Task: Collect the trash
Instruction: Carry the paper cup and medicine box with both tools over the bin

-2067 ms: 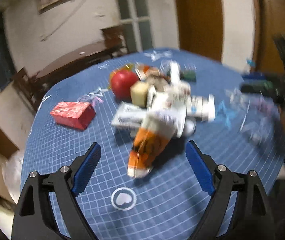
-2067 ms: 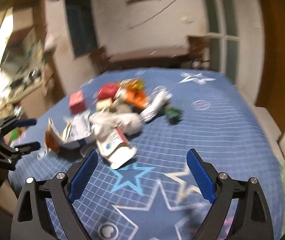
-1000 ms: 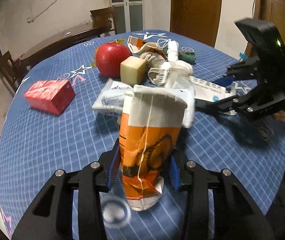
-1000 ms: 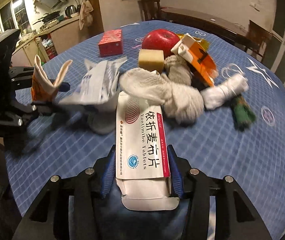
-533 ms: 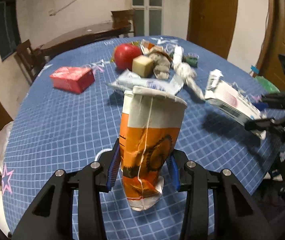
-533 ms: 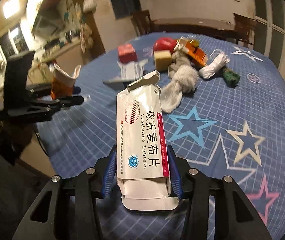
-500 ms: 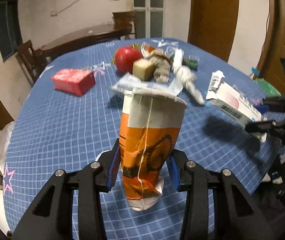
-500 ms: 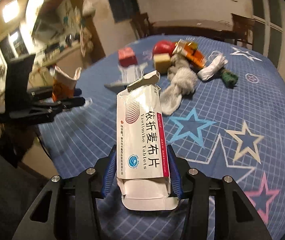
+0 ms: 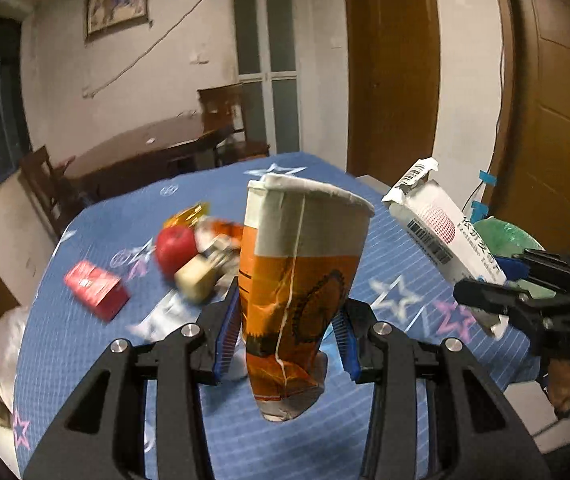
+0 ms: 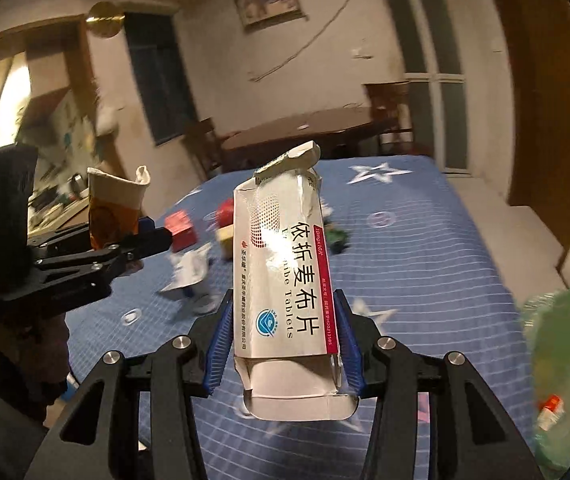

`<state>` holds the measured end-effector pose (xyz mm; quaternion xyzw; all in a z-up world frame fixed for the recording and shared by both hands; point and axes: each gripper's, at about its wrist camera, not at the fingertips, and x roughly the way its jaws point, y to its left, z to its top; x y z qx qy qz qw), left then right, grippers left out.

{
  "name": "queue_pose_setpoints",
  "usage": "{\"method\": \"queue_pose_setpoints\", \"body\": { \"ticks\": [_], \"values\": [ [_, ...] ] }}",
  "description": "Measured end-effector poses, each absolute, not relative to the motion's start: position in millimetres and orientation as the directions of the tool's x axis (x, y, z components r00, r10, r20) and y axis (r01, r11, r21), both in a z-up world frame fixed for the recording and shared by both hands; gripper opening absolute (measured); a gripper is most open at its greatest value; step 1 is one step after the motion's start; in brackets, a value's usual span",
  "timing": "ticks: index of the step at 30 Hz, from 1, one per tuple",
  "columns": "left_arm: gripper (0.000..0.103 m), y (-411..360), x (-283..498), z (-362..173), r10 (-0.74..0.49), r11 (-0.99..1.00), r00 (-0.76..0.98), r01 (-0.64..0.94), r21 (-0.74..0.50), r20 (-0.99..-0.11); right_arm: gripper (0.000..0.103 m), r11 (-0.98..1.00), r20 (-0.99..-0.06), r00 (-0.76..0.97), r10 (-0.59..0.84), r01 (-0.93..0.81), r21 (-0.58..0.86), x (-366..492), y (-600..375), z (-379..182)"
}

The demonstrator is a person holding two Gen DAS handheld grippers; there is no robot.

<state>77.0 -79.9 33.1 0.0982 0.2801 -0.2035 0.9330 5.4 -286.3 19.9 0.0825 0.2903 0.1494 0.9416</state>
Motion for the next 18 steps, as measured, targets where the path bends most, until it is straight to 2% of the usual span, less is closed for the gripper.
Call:
{"method": "queue_pose_setpoints", "body": {
  "ticks": [6,18],
  "values": [
    [0.040,-152,85,33,-0.336,0.873,0.765,0.472,0.122,-0.549,0.048,0.973,-0.523,0.832,0.184,-0.080,0.216,-17,-346,41],
    [0.040,-269,96,18,-0.419,0.784,0.689,0.603,0.147,-0.591,0.048,0.966,-0.567,0.820,-0.074,0.199,0.162,-56,-458,50]
  ]
}}
